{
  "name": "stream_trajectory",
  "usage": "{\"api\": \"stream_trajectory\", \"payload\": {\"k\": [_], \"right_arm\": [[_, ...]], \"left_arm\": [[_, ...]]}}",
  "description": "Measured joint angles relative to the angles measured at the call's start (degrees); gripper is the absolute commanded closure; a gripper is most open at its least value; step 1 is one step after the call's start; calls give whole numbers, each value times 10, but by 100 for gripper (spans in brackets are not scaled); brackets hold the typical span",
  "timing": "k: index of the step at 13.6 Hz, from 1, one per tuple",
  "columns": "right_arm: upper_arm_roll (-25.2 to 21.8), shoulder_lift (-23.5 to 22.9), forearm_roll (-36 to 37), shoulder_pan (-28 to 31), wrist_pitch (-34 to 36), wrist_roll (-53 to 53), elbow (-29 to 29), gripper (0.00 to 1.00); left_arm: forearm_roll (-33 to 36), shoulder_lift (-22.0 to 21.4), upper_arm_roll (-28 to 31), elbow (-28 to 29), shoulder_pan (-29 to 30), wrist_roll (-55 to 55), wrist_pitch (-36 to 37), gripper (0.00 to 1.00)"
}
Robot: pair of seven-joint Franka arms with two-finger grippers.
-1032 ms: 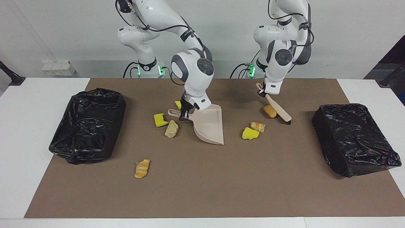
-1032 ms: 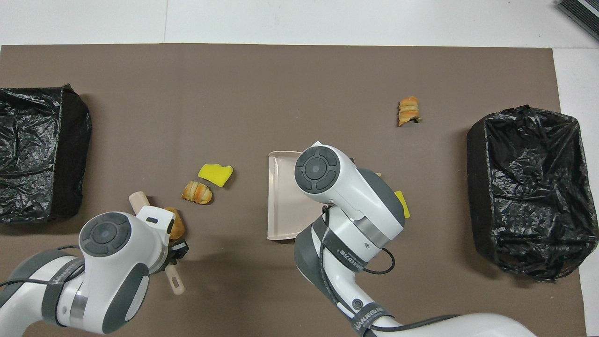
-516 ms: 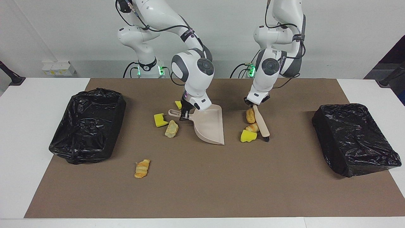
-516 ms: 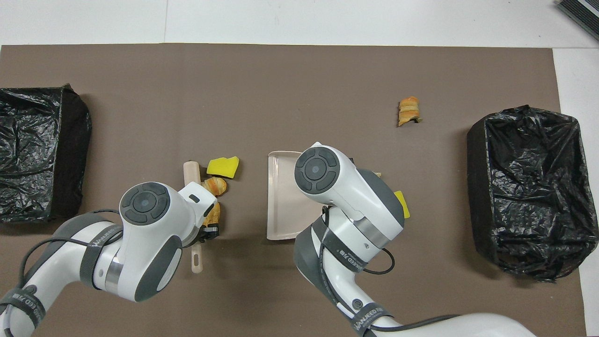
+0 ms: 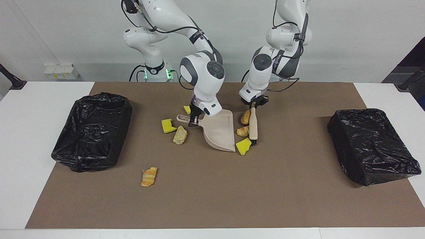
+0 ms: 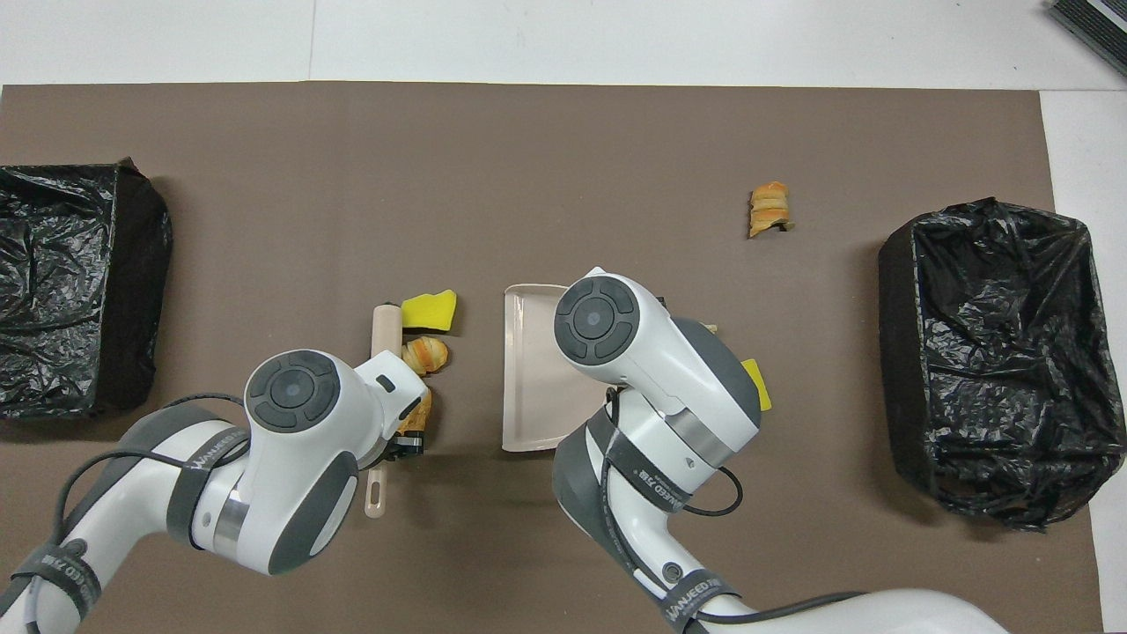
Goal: Sweep and dump trash in bin
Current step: 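Sweep bread and sponge into the dustpan with the left gripper's brush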
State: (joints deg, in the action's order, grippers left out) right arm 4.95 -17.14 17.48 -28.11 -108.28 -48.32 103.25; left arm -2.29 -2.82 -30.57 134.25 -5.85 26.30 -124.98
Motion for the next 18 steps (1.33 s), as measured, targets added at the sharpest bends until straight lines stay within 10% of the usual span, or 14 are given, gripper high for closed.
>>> {"api": "stream_trajectory", "payload": {"k": [6, 10, 18], "right_arm": [[-1, 0, -6, 4, 0, 0, 7, 100], [-1, 0, -41, 26, -35, -20, 27, 100], [0, 0, -43, 27, -47, -21, 31, 100]], "left_arm": [[-90, 41, -79, -45, -1, 27, -55, 100], [-92, 87, -100, -117, -2, 52, 32, 100], [-92, -55, -67, -124, 15, 64, 270, 100]]}}
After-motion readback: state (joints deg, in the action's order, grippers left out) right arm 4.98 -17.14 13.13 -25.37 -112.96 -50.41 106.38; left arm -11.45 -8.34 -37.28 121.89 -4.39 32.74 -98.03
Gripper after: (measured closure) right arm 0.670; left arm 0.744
